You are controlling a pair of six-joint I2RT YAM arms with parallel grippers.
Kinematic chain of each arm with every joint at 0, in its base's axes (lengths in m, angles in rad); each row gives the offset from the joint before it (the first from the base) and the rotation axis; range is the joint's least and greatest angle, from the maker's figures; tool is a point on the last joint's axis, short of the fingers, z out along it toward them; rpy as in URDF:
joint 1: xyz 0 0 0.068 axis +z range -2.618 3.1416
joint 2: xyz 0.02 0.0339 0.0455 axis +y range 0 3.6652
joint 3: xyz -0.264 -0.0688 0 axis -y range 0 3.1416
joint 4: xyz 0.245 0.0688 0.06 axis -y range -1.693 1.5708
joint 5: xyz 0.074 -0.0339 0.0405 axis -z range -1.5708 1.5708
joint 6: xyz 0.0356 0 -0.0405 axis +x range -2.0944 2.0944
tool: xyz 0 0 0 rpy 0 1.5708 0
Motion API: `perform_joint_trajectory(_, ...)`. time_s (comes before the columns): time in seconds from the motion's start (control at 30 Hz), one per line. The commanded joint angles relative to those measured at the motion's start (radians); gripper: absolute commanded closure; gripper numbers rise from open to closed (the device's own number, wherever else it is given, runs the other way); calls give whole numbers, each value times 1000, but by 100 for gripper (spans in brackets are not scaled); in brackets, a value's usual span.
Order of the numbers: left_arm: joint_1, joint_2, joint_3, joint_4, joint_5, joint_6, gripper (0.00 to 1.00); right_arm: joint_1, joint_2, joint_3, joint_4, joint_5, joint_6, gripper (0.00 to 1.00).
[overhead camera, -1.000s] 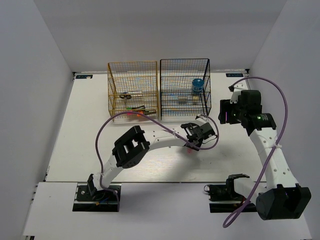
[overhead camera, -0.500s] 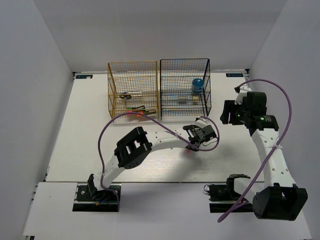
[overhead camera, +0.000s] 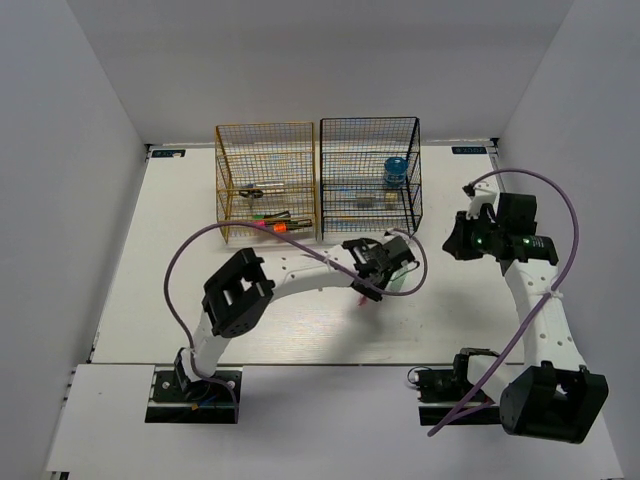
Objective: Sort the stationery into containers
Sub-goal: Grab a piece of stationery with the left arm, then place the stationery into the container
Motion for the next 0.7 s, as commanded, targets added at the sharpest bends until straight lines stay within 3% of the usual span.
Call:
perform_joint_trajectory(0.0,51,-164,104,-18,170,267,100,-8,-27,-12,-58,-275,-162,100)
perform_joint_trajectory(0.03,62,-177,137,-52,187,295,100,-10,-30,-12,-78,-337,-182,79)
perform_joint_trajectory(0.07,92,-183,152,-67,205,327,100,-11,-26,-14,-95,-363,-244,65)
perform_joint_trajectory(0.13,131,-189,224,-124,239,464,100,-13,-27,-23,-129,-446,-288,55)
perform_joint_trajectory(0.17,144,-190,233,-132,239,500,100,-13,-21,-30,-143,-457,-337,58)
perform_joint_trajectory(0.2,173,-190,262,-135,231,574,100,-14,-20,-32,-158,-486,-357,69)
perform_joint_trajectory(0.27,203,-178,302,-140,263,730,100,-14,-4,-30,-181,-503,-424,100)
perform_joint_trajectory(0.37,227,-166,341,-88,273,907,100,-13,29,-18,-262,-566,-509,100)
perform_joint_trajectory(0.5,247,-138,330,-2,283,1068,100,-14,39,-23,-414,-698,-813,96)
perform_joint_trajectory(0.6,256,-100,347,15,279,1165,100,-16,-4,-62,-434,-753,-939,90)
perform_joint_trajectory(0.67,261,-88,333,61,244,1215,100,-16,-42,-111,-392,-756,-920,90)
